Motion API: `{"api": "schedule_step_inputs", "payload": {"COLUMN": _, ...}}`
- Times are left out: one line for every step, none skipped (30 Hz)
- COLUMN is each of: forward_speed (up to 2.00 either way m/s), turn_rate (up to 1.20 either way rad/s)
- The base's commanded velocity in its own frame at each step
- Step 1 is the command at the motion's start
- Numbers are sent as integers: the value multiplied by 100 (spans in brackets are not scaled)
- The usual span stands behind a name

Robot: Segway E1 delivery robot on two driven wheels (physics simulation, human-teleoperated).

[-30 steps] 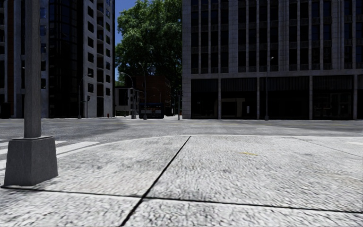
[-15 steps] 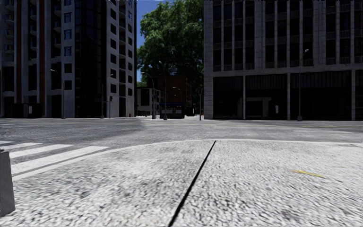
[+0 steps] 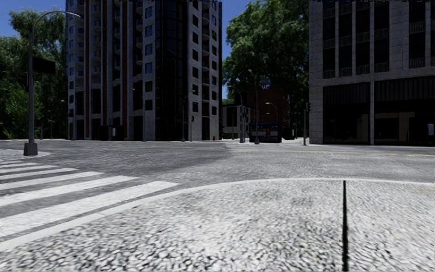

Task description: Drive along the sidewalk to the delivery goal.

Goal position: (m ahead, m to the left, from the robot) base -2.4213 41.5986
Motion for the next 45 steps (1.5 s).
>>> {"api": "schedule_step_inputs", "payload": {"forward_speed": 200, "turn_rate": 65}}
{"api": "schedule_step_inputs", "payload": {"forward_speed": 200, "turn_rate": 65}}
{"api": "schedule_step_inputs", "payload": {"forward_speed": 200, "turn_rate": 65}}
{"api": "schedule_step_inputs", "payload": {"forward_speed": 200, "turn_rate": 65}}
{"api": "schedule_step_inputs", "payload": {"forward_speed": 200, "turn_rate": 65}}
{"api": "schedule_step_inputs", "payload": {"forward_speed": 200, "turn_rate": 65}}
{"api": "schedule_step_inputs", "payload": {"forward_speed": 200, "turn_rate": 65}}
{"api": "schedule_step_inputs", "payload": {"forward_speed": 200, "turn_rate": 65}}
{"api": "schedule_step_inputs", "payload": {"forward_speed": 200, "turn_rate": 65}}
{"api": "schedule_step_inputs", "payload": {"forward_speed": 200, "turn_rate": 65}}
{"api": "schedule_step_inputs", "payload": {"forward_speed": 200, "turn_rate": 65}}
{"api": "schedule_step_inputs", "payload": {"forward_speed": 200, "turn_rate": 65}}
{"api": "schedule_step_inputs", "payload": {"forward_speed": 200, "turn_rate": 66}}
{"api": "schedule_step_inputs", "payload": {"forward_speed": 200, "turn_rate": 66}}
{"api": "schedule_step_inputs", "payload": {"forward_speed": 200, "turn_rate": 67}}
{"api": "schedule_step_inputs", "payload": {"forward_speed": 200, "turn_rate": 67}}
{"api": "schedule_step_inputs", "payload": {"forward_speed": 200, "turn_rate": 69}}
{"api": "schedule_step_inputs", "payload": {"forward_speed": 200, "turn_rate": 70}}
{"api": "schedule_step_inputs", "payload": {"forward_speed": 200, "turn_rate": 70}}
{"api": "schedule_step_inputs", "payload": {"forward_speed": 200, "turn_rate": 70}}
{"api": "schedule_step_inputs", "payload": {"forward_speed": 196, "turn_rate": 70}}
{"api": "schedule_step_inputs", "payload": {"forward_speed": 189, "turn_rate": 70}}
{"api": "schedule_step_inputs", "payload": {"forward_speed": 189, "turn_rate": 70}}
{"api": "schedule_step_inputs", "payload": {"forward_speed": 181, "turn_rate": 70}}
{"api": "schedule_step_inputs", "payload": {"forward_speed": 174, "turn_rate": 70}}
{"api": "schedule_step_inputs", "payload": {"forward_speed": 167, "turn_rate": 70}}
{"api": "schedule_step_inputs", "payload": {"forward_speed": 167, "turn_rate": 70}}
{"api": "schedule_step_inputs", "payload": {"forward_speed": 164, "turn_rate": 70}}
{"api": "schedule_step_inputs", "payload": {"forward_speed": 159, "turn_rate": 70}}
{"api": "schedule_step_inputs", "payload": {"forward_speed": 154, "turn_rate": 70}}
{"api": "schedule_step_inputs", "payload": {"forward_speed": 154, "turn_rate": 70}}
{"api": "schedule_step_inputs", "payload": {"forward_speed": 145, "turn_rate": 70}}
{"api": "schedule_step_inputs", "payload": {"forward_speed": 138, "turn_rate": 70}}
{"api": "schedule_step_inputs", "payload": {"forward_speed": 135, "turn_rate": 70}}
{"api": "schedule_step_inputs", "payload": {"forward_speed": 135, "turn_rate": 70}}
{"api": "schedule_step_inputs", "payload": {"forward_speed": 133, "turn_rate": 70}}
{"api": "schedule_step_inputs", "payload": {"forward_speed": 133, "turn_rate": 69}}
{"api": "schedule_step_inputs", "payload": {"forward_speed": 133, "turn_rate": 67}}
{"api": "schedule_step_inputs", "payload": {"forward_speed": 133, "turn_rate": 67}}
{"api": "schedule_step_inputs", "payload": {"forward_speed": 133, "turn_rate": 64}}
{"api": "schedule_step_inputs", "payload": {"forward_speed": 132, "turn_rate": 63}}
{"api": "schedule_step_inputs", "payload": {"forward_speed": 132, "turn_rate": 63}}
{"api": "schedule_step_inputs", "payload": {"forward_speed": 132, "turn_rate": 63}}
{"api": "schedule_step_inputs", "payload": {"forward_speed": 132, "turn_rate": 62}}
{"api": "schedule_step_inputs", "payload": {"forward_speed": 132, "turn_rate": 61}}
